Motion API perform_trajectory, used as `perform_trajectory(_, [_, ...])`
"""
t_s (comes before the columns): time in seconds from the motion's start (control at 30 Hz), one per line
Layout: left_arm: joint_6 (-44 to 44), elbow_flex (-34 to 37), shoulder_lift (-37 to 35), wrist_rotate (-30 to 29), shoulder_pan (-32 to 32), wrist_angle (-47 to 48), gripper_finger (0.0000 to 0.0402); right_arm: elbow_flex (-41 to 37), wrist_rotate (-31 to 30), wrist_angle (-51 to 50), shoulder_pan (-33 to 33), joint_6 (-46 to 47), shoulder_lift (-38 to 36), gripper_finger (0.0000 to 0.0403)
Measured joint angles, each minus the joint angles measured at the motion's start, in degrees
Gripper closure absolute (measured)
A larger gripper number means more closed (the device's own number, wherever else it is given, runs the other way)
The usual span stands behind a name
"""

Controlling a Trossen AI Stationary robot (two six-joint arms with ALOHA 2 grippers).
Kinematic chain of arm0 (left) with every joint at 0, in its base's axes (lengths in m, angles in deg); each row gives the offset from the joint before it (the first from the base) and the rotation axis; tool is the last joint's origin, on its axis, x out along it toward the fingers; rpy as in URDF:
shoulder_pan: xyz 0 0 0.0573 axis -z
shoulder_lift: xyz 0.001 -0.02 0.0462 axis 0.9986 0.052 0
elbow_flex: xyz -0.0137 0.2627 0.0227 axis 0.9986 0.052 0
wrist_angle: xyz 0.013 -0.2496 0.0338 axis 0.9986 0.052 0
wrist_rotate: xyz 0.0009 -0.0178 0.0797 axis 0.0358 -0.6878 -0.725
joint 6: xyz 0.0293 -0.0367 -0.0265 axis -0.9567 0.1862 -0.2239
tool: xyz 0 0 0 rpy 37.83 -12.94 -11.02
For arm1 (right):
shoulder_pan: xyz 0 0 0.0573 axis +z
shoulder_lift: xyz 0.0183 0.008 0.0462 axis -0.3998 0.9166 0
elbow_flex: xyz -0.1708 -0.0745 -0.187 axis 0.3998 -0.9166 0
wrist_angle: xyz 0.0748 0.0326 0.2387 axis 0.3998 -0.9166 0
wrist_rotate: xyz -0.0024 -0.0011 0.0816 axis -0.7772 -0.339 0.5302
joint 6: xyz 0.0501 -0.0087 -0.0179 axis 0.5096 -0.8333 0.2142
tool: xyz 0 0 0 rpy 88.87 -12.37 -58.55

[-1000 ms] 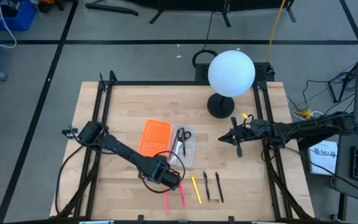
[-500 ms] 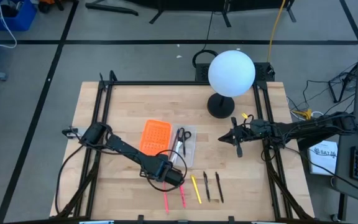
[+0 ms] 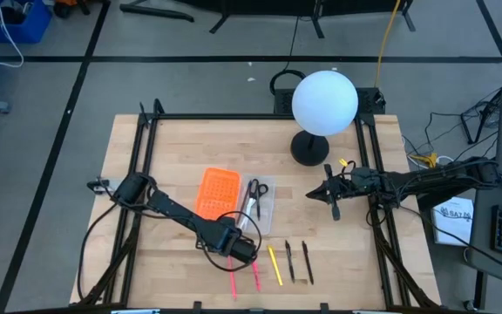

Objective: Pick & place school supplies into a supply box
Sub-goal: Put the pink pencil into the orange supply box

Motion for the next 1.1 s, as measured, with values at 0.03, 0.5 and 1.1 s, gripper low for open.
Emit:
perform_trajectory(0.03, [0.18, 0.00, 0.04, 0.00, 0.04, -0.02, 0.0220, 0.00, 0.00, 0.00, 0.00, 0.00, 0.00, 0.0403])
perform_trajectory(0.5, [4.95, -1.49, 0.22, 0.22, 1.62, -0.52, 0.0220, 0.00, 0.00, 0.00, 0.00, 0.00, 0.00, 0.0403])
perform_trajectory(1.1, [10.06, -1.76, 0.71, -7.77, 1.79, -0.21, 0.0222, 0.00, 0.00, 0.00, 0.00, -0.44, -0.02, 0.0403])
